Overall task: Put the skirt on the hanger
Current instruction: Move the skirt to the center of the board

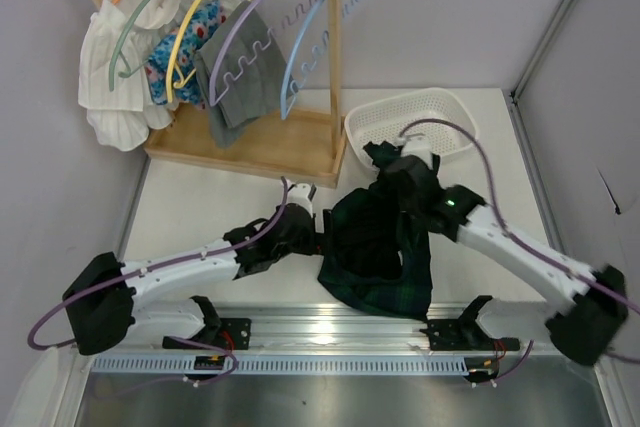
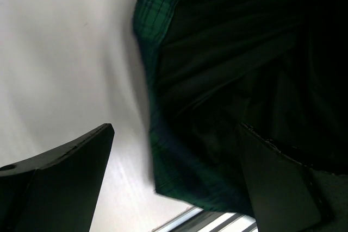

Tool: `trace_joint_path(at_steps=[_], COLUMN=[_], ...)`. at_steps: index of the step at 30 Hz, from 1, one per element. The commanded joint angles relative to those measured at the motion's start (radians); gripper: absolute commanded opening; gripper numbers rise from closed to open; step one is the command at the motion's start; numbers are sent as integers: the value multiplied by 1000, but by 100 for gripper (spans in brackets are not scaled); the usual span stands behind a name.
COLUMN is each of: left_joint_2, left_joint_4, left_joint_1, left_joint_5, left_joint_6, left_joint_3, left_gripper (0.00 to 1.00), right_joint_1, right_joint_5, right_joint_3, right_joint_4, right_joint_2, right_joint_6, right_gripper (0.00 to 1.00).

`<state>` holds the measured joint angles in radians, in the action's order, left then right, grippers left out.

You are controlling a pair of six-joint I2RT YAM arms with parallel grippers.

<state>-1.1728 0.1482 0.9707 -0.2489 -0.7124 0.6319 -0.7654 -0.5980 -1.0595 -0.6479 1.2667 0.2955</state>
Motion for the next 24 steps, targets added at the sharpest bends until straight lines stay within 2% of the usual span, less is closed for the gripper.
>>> trace_joint_path(at_steps=[1,4,6,9,12,15,16,18,21,22,24], left_joint_2=[-82,-132,-183,-255,-320,-347,-349,-355,-361,-355,-326], left_joint_4=[-110,-141,-185,-187,-154,-121,-130,-140,-122,-101,-84], left_joint_1=[-7,-6,-1,14,37,48,48,48,46,48,48], left_joint_5=[65,118,138,145,111,47,34,-3,-62,-79,-131], left_joint_6=[51,68,74,93,100,96,91,91,94,99,108], left_joint_3=[97,135,147,183,204,204,200,180,189,199,209], left_gripper=[99,99,95,88,85,77,66,58,36,20,1], right_joint_1=[57,123,155,184,205,213,215,215,218,221,225], right_joint_5=[76,154,200,236,262,299,309,342,354,354,357], right_joint_3=[129,200,243,274,279,283,286,293,293,290,279], right_joint_4=[114,128,131,142,136,137,139,157,169,160,136], right_joint_2=[-249,-420,-505,-559,-567,-579,-592,-607,-633,-636,-632], right_joint_6=[44,60,62,54,45,22,16,13,8,5,8], right_gripper=[0,0,0,0,0,0,0,0,0,0,0])
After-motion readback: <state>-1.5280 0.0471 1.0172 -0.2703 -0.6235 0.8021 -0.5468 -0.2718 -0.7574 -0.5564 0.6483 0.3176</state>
